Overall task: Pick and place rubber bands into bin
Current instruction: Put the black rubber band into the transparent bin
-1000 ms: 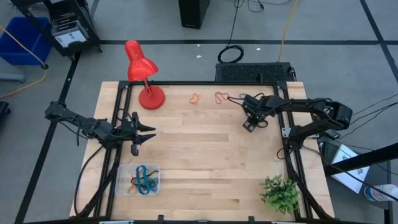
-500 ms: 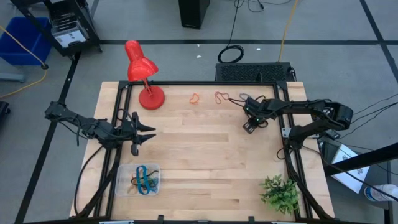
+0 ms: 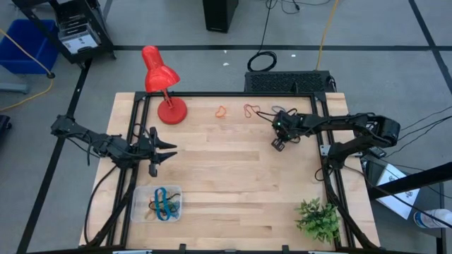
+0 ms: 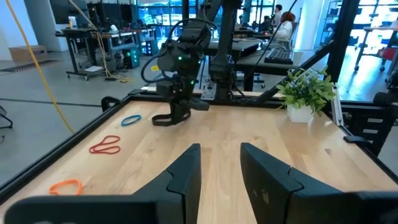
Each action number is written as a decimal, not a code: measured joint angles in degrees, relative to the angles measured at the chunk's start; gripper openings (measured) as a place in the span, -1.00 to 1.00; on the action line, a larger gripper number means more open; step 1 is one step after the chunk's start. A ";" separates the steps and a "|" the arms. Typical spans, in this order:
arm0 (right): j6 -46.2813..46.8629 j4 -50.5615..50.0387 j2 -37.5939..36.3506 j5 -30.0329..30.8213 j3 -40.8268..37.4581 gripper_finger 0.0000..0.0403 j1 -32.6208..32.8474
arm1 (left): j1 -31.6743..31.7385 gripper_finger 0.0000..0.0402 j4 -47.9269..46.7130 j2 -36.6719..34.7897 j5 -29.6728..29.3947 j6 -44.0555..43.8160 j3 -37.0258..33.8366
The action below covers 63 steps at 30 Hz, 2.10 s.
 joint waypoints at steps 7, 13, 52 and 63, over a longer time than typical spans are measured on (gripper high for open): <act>-1.24 3.94 -4.77 0.01 1.42 -0.99 2.68 | 0.00 -0.40 -0.84 -0.02 0.00 0.05 0.07; -1.24 5.36 -14.84 -0.01 3.12 -1.00 5.41 | 0.00 -0.40 -1.29 0.00 0.00 -0.05 0.07; -3.13 25.77 -23.13 -0.27 3.30 -1.00 24.68 | -0.02 -0.40 15.12 16.89 -0.27 0.74 0.05; -3.12 32.43 -17.20 -0.28 3.30 -1.00 27.17 | 1.00 -0.40 18.29 40.94 -10.54 13.54 16.10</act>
